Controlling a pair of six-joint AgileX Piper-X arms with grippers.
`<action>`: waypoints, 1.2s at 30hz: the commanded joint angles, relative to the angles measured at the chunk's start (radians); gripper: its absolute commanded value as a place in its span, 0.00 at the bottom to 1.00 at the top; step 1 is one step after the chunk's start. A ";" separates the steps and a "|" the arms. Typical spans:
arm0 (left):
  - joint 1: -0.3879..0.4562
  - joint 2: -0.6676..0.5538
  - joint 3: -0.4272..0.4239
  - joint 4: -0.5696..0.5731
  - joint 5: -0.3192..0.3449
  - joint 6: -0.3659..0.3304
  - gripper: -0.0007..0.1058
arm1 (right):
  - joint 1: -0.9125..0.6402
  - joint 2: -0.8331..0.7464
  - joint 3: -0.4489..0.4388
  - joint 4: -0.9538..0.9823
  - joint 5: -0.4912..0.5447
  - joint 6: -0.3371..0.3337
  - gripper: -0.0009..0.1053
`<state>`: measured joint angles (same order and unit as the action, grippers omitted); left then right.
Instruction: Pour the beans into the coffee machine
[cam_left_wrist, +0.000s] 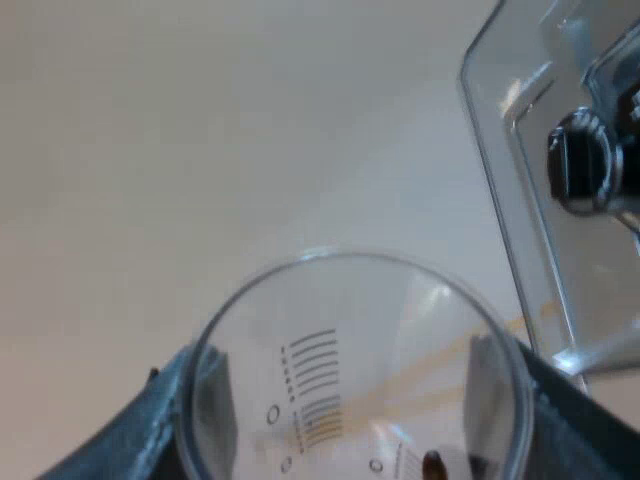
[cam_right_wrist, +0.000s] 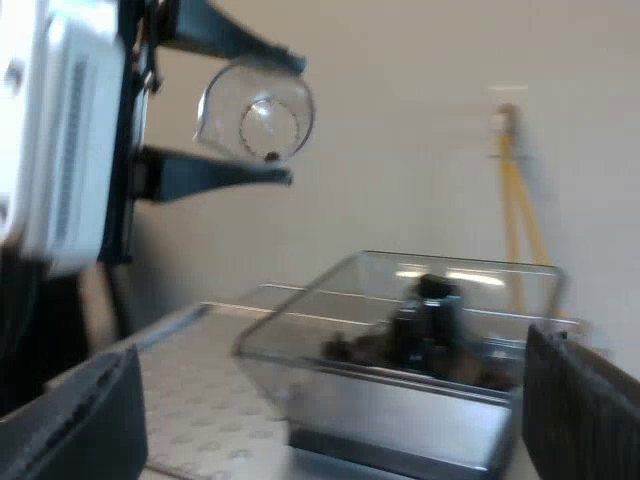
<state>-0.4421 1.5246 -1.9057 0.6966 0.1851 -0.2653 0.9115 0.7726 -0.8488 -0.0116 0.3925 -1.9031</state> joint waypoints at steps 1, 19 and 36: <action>-0.005 -0.053 -0.006 -0.006 -0.047 -0.200 0.01 | -0.002 -0.006 -0.008 -0.007 -0.051 -0.007 0.74; 0.166 -0.193 -0.006 0.173 0.104 -1.007 0.01 | 0.002 -0.006 -0.100 -0.006 -0.239 -0.069 0.74; 0.555 -0.386 0.201 0.233 0.247 -1.139 0.01 | 0.213 0.093 -0.104 -0.005 -0.262 -0.114 0.74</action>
<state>0.1043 1.1564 -1.7227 0.9554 0.4189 -1.3805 1.1160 0.8617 -0.9459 -0.0075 0.1390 -2.0028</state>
